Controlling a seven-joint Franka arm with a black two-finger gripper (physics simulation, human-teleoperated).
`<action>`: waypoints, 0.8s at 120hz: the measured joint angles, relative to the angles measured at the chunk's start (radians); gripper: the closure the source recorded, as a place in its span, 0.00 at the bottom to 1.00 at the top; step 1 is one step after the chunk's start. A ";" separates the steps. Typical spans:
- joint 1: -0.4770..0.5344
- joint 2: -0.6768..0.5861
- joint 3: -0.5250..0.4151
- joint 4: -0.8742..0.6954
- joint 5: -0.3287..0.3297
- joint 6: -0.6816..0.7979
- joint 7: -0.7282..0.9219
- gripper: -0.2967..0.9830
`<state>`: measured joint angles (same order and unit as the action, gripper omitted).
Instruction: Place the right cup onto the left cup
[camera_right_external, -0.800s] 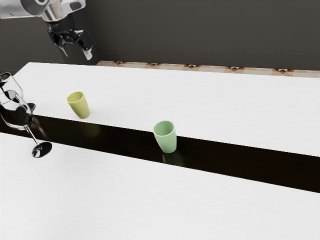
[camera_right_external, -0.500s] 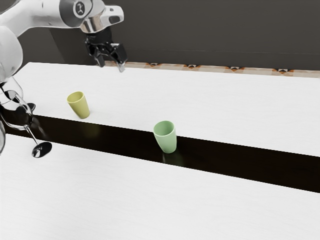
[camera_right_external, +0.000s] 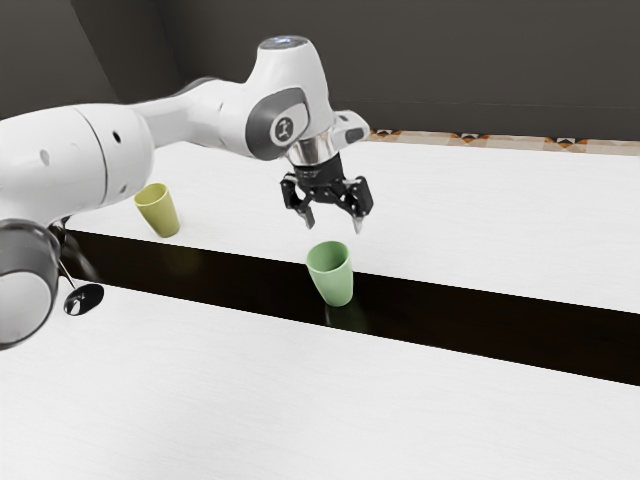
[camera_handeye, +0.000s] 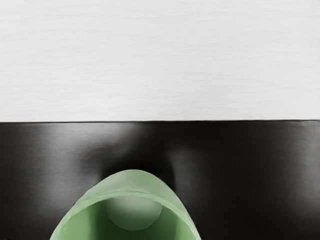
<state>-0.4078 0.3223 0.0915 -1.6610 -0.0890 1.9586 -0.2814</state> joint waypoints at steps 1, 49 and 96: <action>-0.001 0.001 -0.002 -0.002 0.000 0.004 -0.006 0.24; -0.025 0.042 -0.015 -0.039 -0.004 0.118 -0.207 0.24; -0.043 0.040 -0.015 -0.107 0.016 0.149 -0.287 0.27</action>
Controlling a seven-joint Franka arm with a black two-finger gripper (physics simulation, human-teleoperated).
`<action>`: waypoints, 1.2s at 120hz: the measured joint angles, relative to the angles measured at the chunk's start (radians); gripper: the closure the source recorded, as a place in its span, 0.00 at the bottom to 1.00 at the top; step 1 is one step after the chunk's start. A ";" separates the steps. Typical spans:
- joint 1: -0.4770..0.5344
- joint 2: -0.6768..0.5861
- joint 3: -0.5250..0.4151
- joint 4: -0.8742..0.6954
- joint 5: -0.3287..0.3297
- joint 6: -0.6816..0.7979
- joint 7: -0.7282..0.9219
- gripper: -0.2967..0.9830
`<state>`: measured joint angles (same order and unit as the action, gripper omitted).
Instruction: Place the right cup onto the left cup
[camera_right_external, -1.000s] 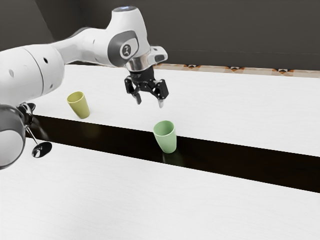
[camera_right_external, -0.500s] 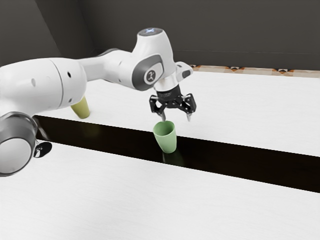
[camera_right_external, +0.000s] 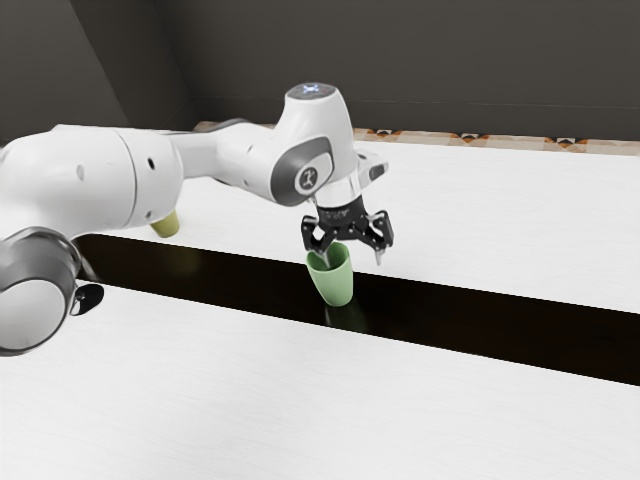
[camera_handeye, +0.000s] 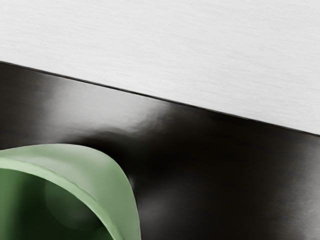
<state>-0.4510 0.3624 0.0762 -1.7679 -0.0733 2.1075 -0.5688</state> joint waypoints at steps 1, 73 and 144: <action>0.000 0.001 0.000 -0.001 0.000 0.001 -0.001 0.28; 0.014 0.001 0.009 -0.022 0.003 0.001 -0.036 0.81; 0.165 -0.105 0.049 0.089 0.120 -0.136 -0.052 0.84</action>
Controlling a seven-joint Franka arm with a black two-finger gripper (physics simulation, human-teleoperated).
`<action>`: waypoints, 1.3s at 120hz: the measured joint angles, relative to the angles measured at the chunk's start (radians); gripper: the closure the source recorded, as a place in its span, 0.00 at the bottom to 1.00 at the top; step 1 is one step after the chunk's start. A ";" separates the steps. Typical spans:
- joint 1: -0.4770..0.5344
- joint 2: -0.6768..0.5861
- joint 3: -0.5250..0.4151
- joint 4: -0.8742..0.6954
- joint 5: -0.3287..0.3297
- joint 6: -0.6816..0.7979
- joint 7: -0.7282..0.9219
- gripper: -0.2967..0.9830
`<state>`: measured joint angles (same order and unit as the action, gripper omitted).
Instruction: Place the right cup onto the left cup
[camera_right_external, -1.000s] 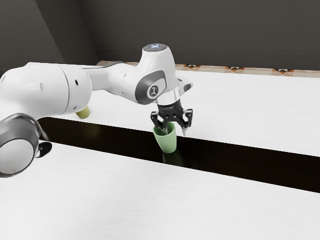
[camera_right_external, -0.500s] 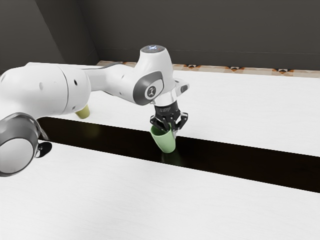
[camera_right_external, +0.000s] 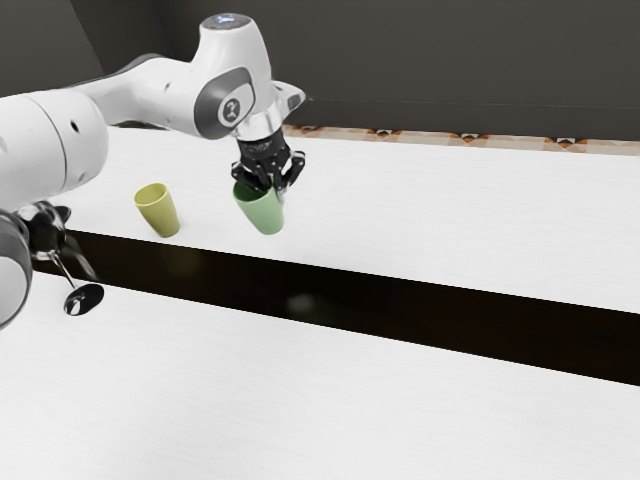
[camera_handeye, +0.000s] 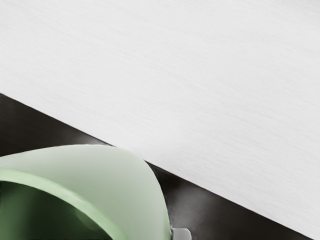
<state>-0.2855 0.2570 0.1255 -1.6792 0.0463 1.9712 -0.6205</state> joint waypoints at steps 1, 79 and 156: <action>0.009 0.000 0.000 0.006 0.003 -0.005 0.000 0.84; 0.516 0.425 -0.019 0.726 -0.110 -0.410 0.173 0.84; 0.552 0.551 -0.013 0.921 -0.122 -0.498 0.296 0.84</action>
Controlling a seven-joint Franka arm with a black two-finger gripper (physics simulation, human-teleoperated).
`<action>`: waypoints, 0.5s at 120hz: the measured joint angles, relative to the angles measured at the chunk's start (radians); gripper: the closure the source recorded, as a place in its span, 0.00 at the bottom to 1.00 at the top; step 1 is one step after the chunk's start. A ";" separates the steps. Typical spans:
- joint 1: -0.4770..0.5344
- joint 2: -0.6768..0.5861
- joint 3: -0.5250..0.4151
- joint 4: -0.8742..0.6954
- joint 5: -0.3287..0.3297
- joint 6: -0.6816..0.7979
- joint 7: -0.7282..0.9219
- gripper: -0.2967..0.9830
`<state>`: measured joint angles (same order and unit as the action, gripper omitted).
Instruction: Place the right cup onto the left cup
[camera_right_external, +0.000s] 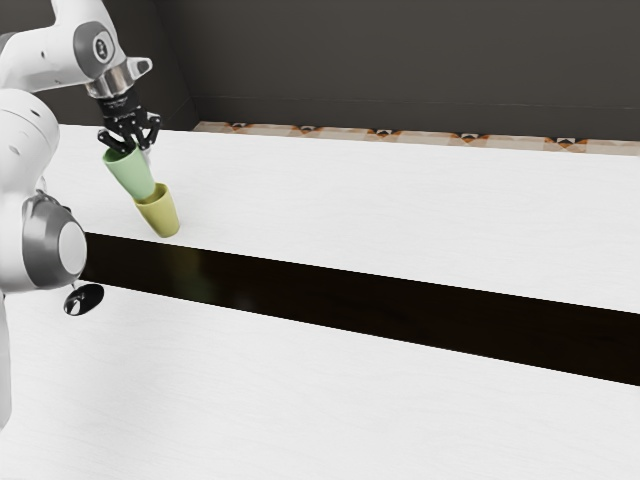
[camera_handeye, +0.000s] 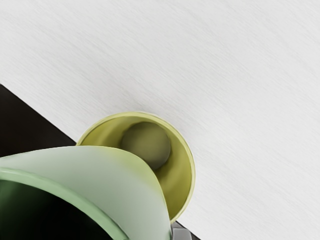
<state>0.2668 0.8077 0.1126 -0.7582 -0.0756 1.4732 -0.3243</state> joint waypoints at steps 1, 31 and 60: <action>0.000 0.000 0.000 0.000 0.000 0.000 0.001 0.84; -0.001 0.009 -0.007 0.003 0.000 -0.003 0.022 0.84; -0.001 0.028 -0.009 0.002 0.001 0.002 0.033 0.84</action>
<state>0.2656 0.8359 0.1035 -0.7564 -0.0746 1.4751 -0.2914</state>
